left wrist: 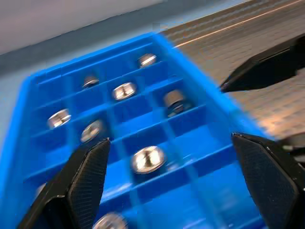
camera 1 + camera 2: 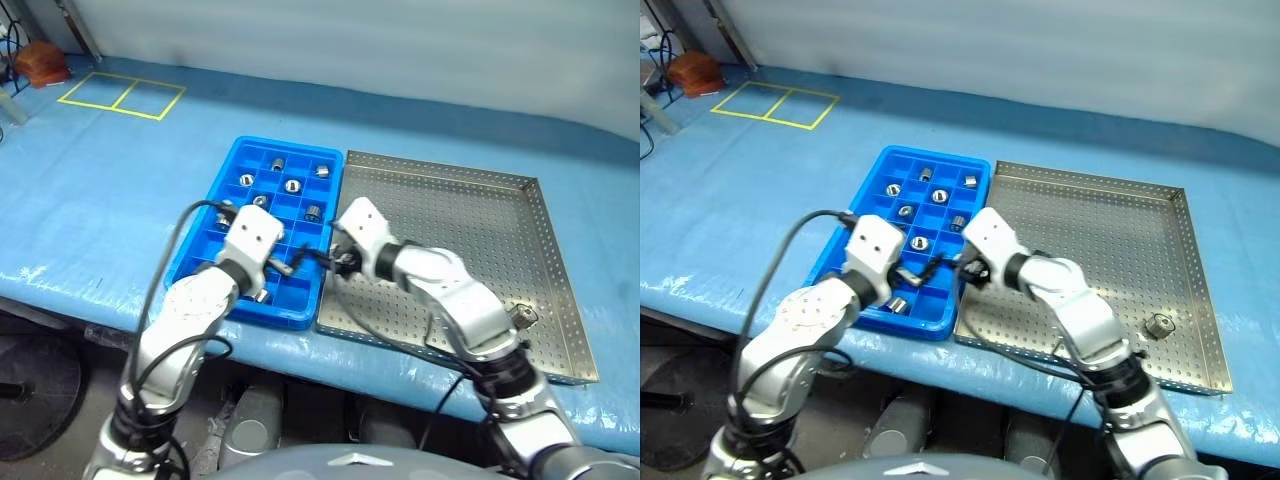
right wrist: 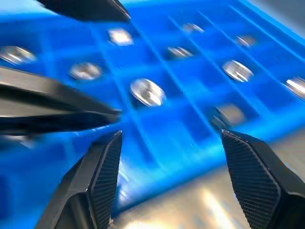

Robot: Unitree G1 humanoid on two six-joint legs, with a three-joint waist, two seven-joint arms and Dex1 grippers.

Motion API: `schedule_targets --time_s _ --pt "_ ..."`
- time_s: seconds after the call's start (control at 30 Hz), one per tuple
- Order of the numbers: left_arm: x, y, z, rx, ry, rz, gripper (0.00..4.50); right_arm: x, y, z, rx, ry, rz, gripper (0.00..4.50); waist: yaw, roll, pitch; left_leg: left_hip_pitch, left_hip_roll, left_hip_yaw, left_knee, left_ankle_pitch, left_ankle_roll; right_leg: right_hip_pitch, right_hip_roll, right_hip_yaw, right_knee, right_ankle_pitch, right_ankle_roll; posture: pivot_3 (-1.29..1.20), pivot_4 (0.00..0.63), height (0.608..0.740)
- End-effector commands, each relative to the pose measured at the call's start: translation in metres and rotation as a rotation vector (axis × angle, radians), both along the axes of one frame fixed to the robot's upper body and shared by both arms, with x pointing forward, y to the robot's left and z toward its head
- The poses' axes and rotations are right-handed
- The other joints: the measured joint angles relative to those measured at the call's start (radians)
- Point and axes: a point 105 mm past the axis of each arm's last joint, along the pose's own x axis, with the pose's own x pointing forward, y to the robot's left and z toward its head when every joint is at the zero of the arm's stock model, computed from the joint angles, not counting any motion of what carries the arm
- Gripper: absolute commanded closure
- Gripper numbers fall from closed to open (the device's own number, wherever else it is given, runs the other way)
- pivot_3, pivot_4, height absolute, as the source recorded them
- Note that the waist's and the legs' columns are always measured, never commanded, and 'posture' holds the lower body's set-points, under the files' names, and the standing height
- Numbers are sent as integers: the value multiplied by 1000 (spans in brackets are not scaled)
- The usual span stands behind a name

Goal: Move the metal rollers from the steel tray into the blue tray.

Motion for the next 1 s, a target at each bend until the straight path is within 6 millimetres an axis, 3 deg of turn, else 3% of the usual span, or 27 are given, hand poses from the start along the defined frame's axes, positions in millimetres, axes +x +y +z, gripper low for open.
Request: schedule_targets --time_s 0.03,0.23,0.53,1.0 --pt "-5 -31 19 -121 -78 -206 47 -4 -52 13 -86 -41 -206 1025 -11 0 0 -1 0 0 0 0 0 -1 0 0 0 0 0 170 150 740" --pt "-13 -61 11 -160 -64 -419 47 -25 -109 -1 -124 59 -474 1025 -80 1 -1 0 2 1 -1 -1 2 -1 2 1 1 -1 -2 48 150 740" --pt "-28 -85 1 -153 -38 -591 47 -33 -137 -26 -76 125 -685 1025 -157 1 -1 4 2 4 2 -1 3 3 3 5 2 0 3 11 150 740" --pt "-33 -84 -6 -149 -4 -572 47 -30 -165 -35 -165 87 -865 1025 -160 2 -1 5 2 4 2 -1 3 3 3 7 3 1 3 31 150 740"
